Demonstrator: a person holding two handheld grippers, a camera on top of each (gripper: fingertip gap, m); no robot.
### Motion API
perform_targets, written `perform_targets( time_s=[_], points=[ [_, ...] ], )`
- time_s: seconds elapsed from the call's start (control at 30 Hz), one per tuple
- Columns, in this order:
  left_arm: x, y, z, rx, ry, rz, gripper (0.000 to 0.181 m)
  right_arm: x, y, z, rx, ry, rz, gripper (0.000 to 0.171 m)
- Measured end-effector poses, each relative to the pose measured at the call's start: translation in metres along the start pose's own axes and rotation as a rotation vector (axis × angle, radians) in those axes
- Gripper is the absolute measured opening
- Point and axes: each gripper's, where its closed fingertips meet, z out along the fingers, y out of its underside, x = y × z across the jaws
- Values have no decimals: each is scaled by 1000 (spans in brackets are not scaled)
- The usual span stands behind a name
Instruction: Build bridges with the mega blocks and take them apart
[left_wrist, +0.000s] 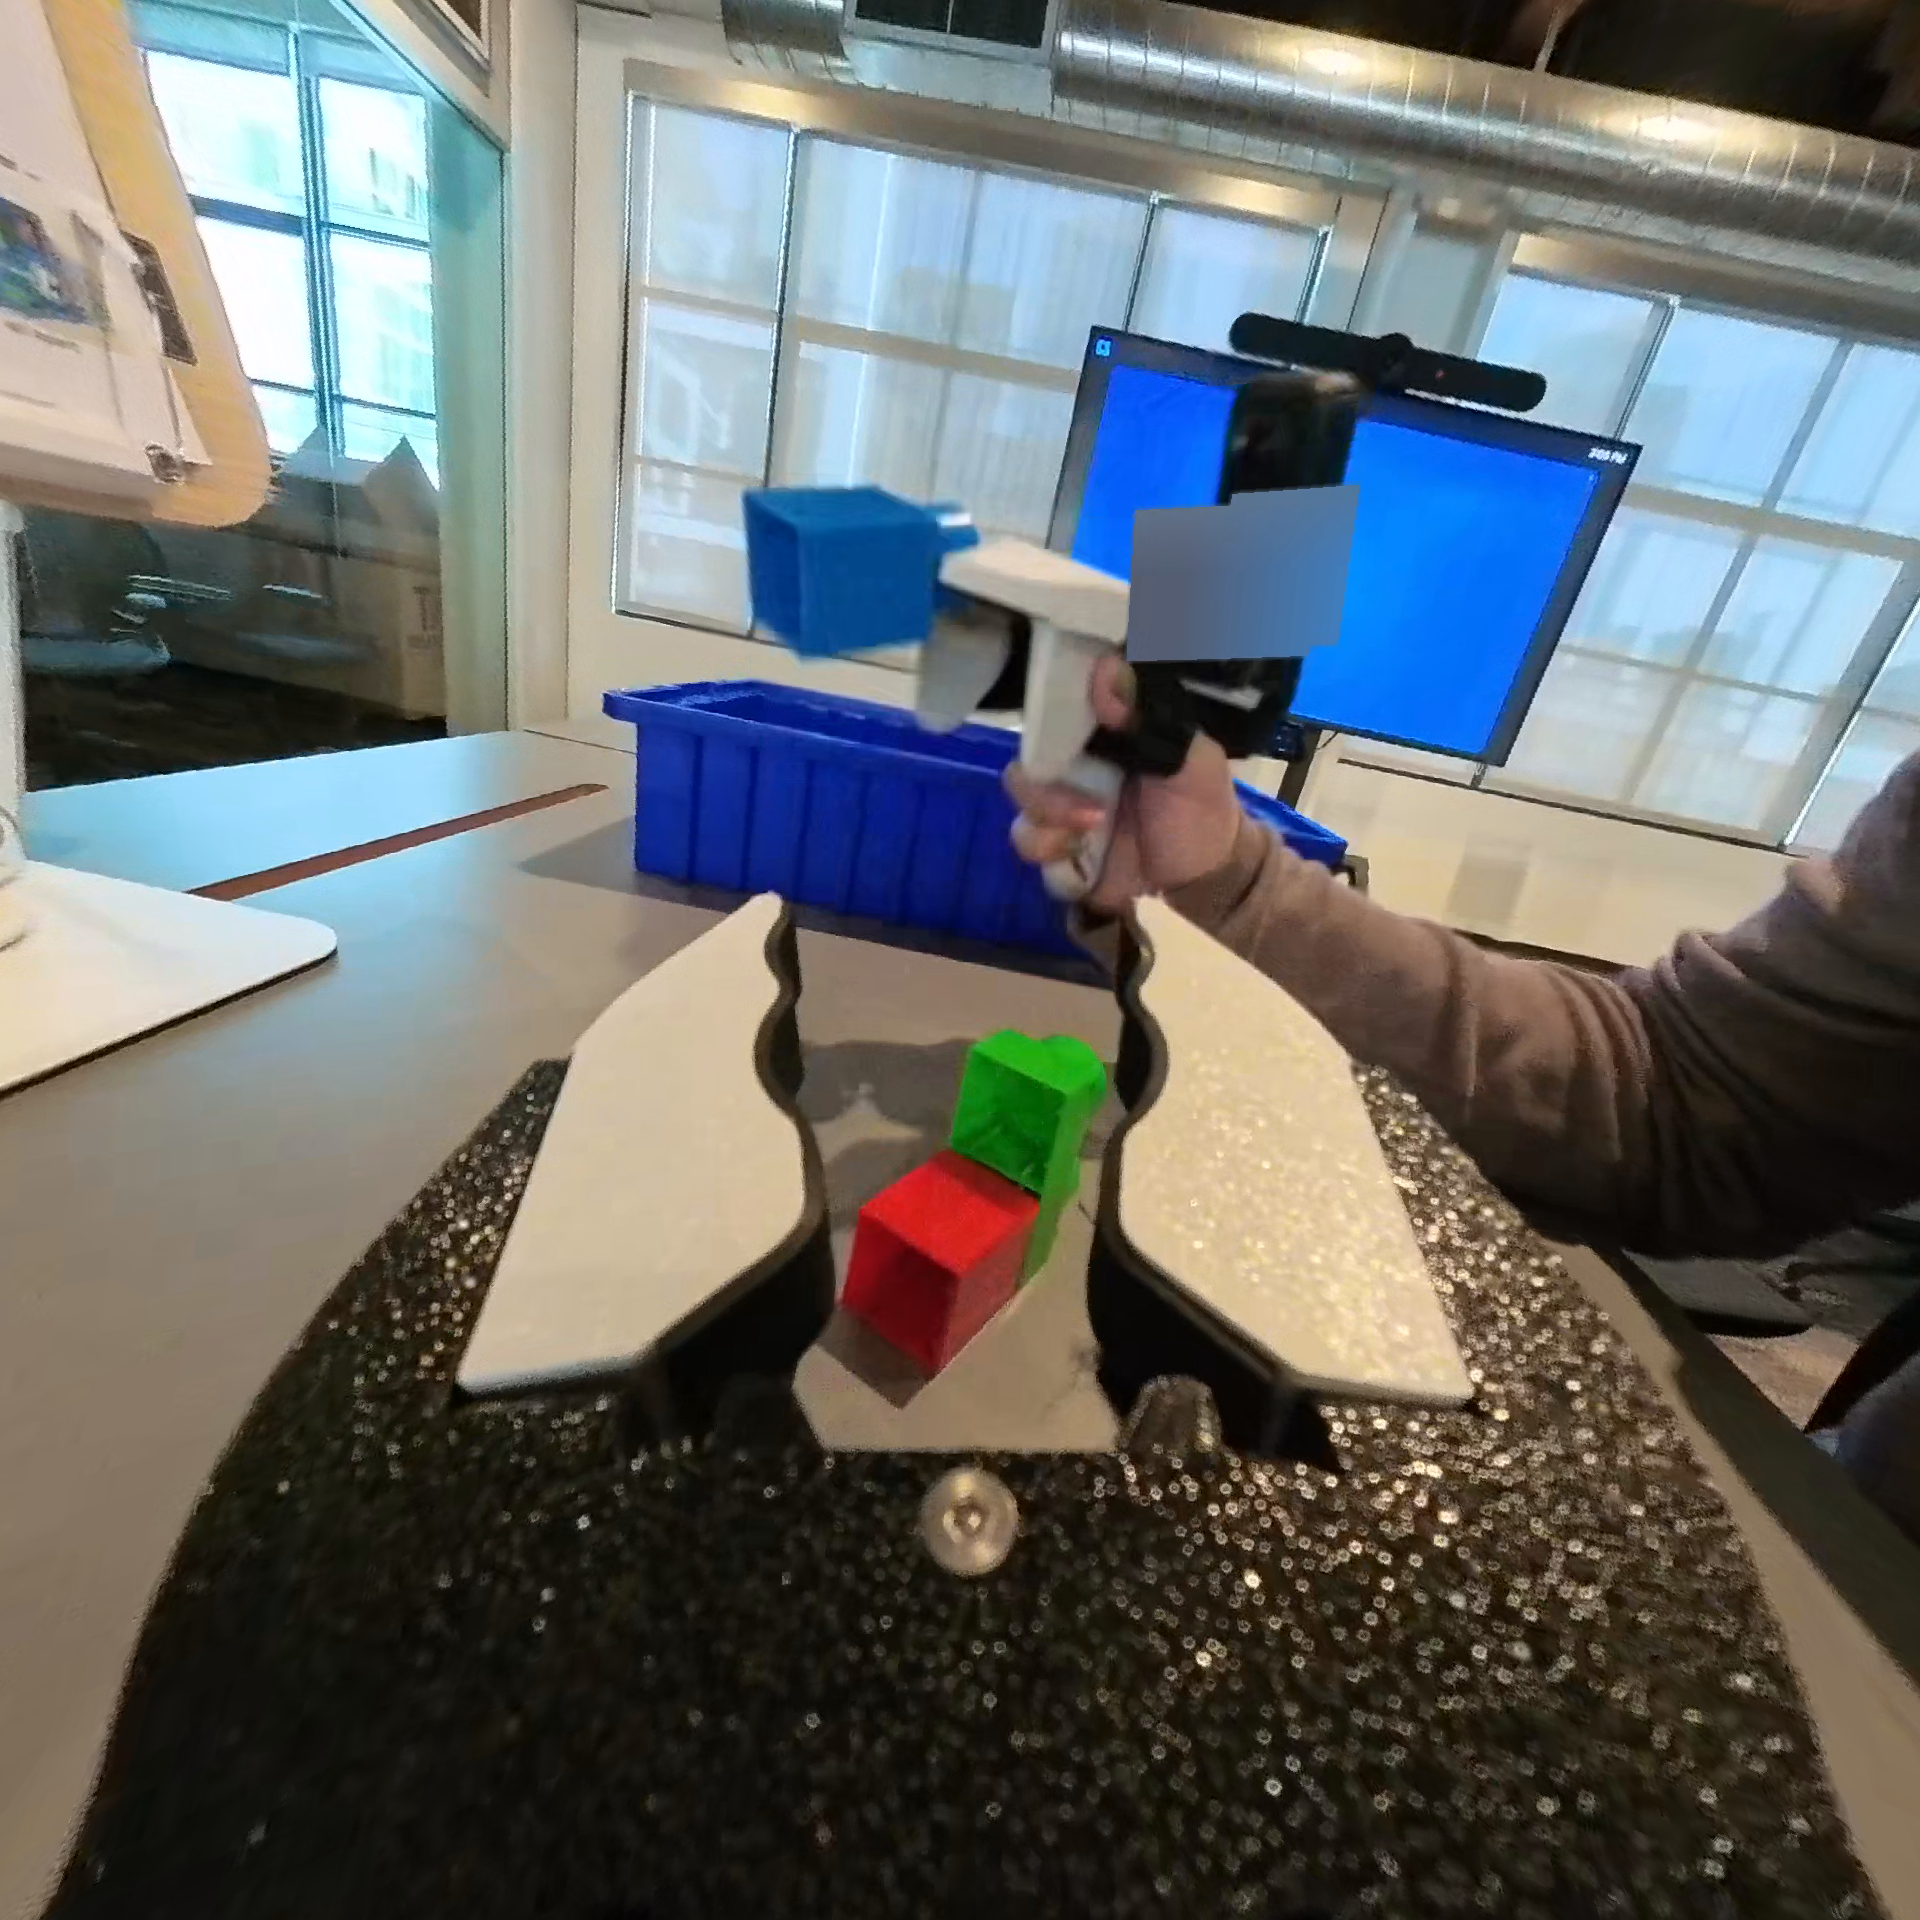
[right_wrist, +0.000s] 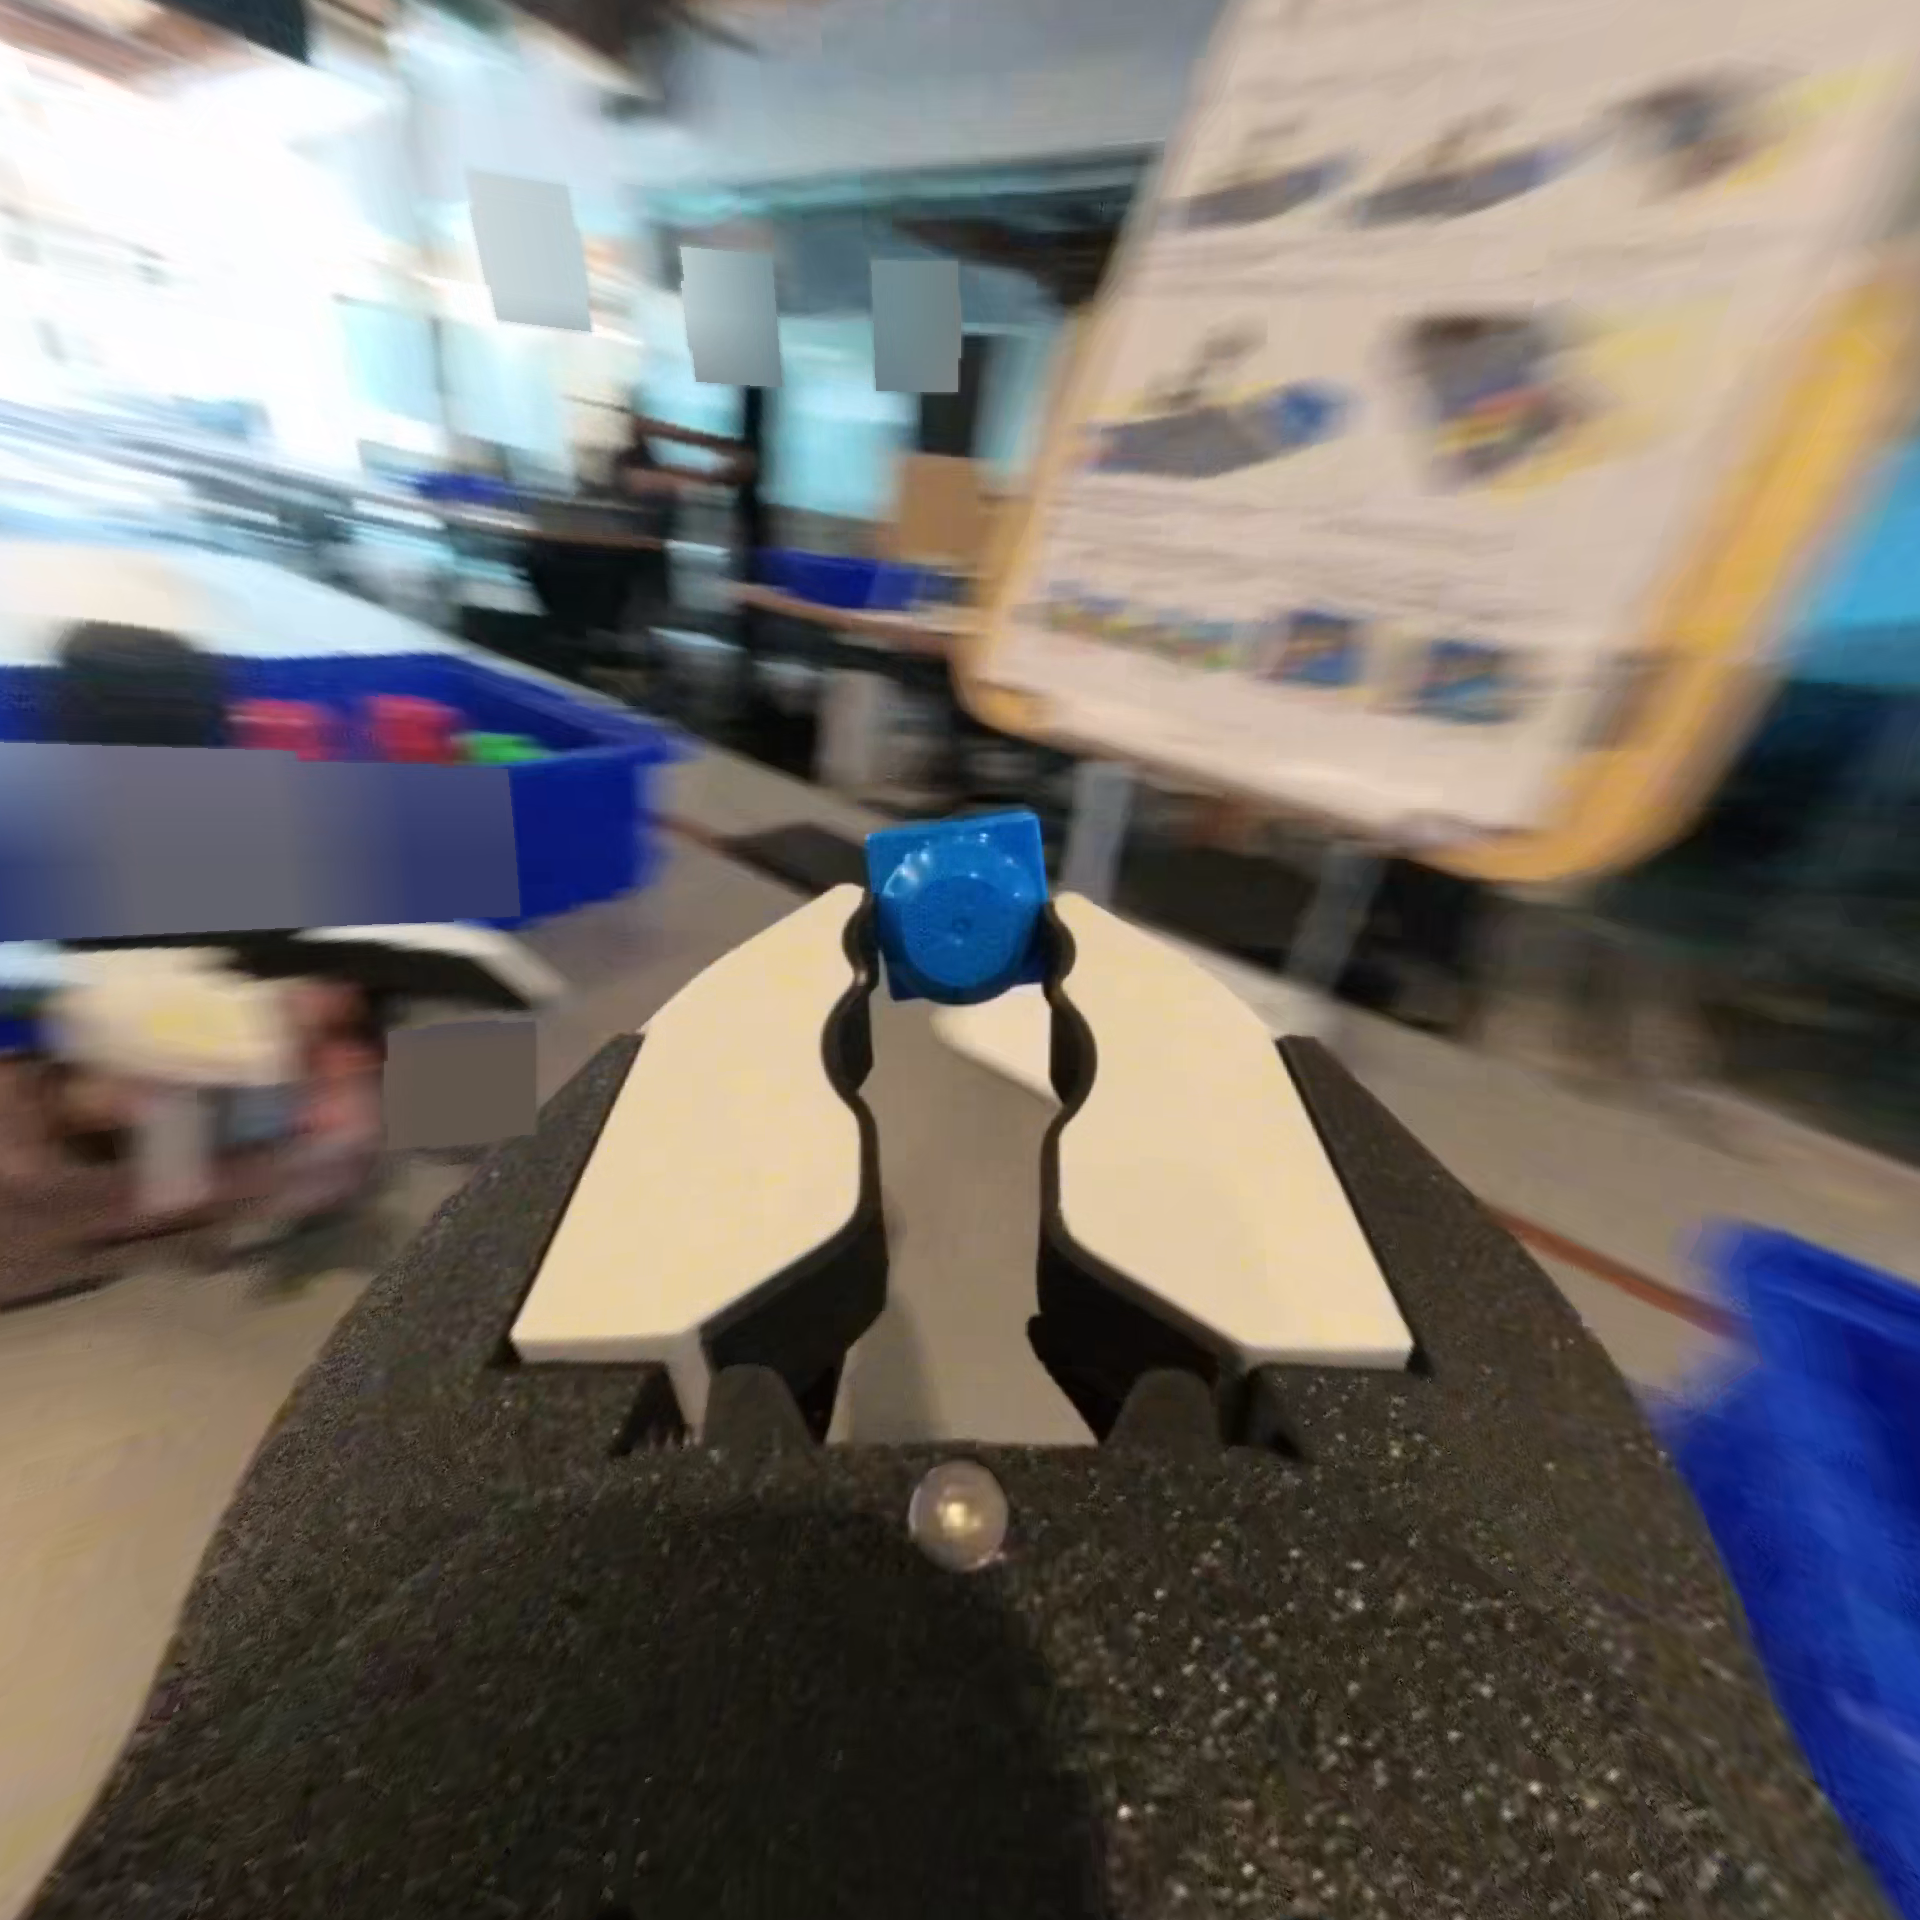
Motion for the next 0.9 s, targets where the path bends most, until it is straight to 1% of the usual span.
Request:
perform_targets(
  time_s=[0.03,0.1,0.17,0.23,0.3,0.37,0.43,0.47,0.5,0.53,0.6,0.67,0.7,0.73,0.8,0.87,0.9],
  points=[
    [0,0,0,1,-3,1,58,26,-7,-14,-16,175,-80,29],
    [-1,0,0,1,-7,3,57,62,-18,-44,-80,422,-203,29],
    [-1,0,0,1,-10,4,56,98,-15,-78,-217,671,-238,29],
    [-1,0,0,1,-11,3,55,123,-8,-107,-349,855,-259,29],
    [-1,0,0,1,-12,4,54,142,8,-128,-501,975,-255,30],
    [-1,0,0,3,-13,5,54,155,29,-144,-658,1050,-232,30],
    [-1,-1,-1,5,-14,4,54,164,43,-157,-776,1119,-234,30],
    [-1,-1,-1,6,-14,3,54,168,48,-163,-824,1152,-241,32],
    [-2,-1,-1,7,-13,2,54,171,52,-166,-866,1169,-253,43],
    [-2,-1,-1,8,-14,1,54,171,56,-166,-897,1161,-265,53],
    [-2,-1,-1,9,-14,0,54,168,57,-158,-890,1130,-286,54],
    [-2,-1,-1,9,-12,-3,53,159,50,-138,-820,1060,-323,54],
    [-2,-1,-1,9,-12,-4,53,151,45,-123,-763,994,-345,54],
    [-2,-1,-1,10,-13,-5,53,140,41,-106,-698,912,-364,48],
    [-2,-2,-1,13,-14,-8,53,103,38,-67,-576,645,-385,37],
    [-3,-2,-1,14,-14,-12,53,64,42,-39,-504,391,-353,35],
    [-3,-2,-1,14,-14,-14,53,38,48,-28,-494,210,-326,38]
  ],
)
